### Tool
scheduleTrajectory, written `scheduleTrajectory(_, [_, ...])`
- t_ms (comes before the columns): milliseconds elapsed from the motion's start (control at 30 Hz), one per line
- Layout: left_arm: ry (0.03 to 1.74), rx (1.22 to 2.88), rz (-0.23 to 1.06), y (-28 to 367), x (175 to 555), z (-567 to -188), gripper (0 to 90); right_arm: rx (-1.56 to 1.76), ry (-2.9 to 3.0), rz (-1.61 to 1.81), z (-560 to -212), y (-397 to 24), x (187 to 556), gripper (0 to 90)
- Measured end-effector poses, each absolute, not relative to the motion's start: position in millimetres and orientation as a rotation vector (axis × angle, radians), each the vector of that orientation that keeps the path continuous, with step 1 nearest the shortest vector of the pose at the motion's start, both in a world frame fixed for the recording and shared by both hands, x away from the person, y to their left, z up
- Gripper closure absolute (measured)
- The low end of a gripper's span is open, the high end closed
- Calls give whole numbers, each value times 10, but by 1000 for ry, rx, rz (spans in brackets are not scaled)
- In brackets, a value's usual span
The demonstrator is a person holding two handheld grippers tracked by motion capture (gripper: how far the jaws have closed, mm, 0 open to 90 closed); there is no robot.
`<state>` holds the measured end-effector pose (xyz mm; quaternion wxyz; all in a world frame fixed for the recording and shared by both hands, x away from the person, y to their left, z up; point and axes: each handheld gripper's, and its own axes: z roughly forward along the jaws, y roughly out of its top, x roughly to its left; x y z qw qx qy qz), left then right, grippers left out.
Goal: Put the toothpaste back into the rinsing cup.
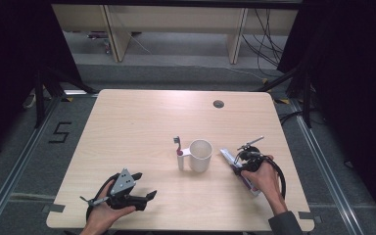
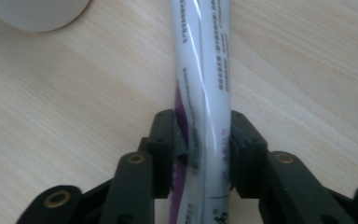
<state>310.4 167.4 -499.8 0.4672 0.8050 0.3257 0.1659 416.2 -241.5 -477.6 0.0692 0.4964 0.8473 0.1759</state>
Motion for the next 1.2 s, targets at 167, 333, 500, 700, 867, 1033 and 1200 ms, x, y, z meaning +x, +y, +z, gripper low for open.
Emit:
scheduleTrajectory(167, [793,1981,410,1673,3107,-4995,193,1510,2580,468,-4754,-2337,4174,760])
scheduleTrajectory(333, [792,1985,415,1665,3106,-4995,193,1400,2646,438,-4765,-2354,4251,759])
scheduleTrajectory(500, [787,1995,411,1661,3107,-5000,193,1379,2678,375,-4760,-2315,4290,760])
scheduleTrajectory(700, [790,1981,403,1652,3105,-5003,193,1363,2677,332,-4752,-2270,4282,766])
scheduleTrajectory(867, [794,1989,413,1659,3106,-5000,193,1309,2696,361,-4757,-2298,4282,770])
scheduleTrajectory(1033, [799,1980,410,1660,3109,-5006,196,1313,2706,399,-4738,-2375,4264,774])
scheduleTrajectory(1200, [800,1983,408,1668,3114,-5009,197,1339,2639,570,-4645,-2522,4237,775])
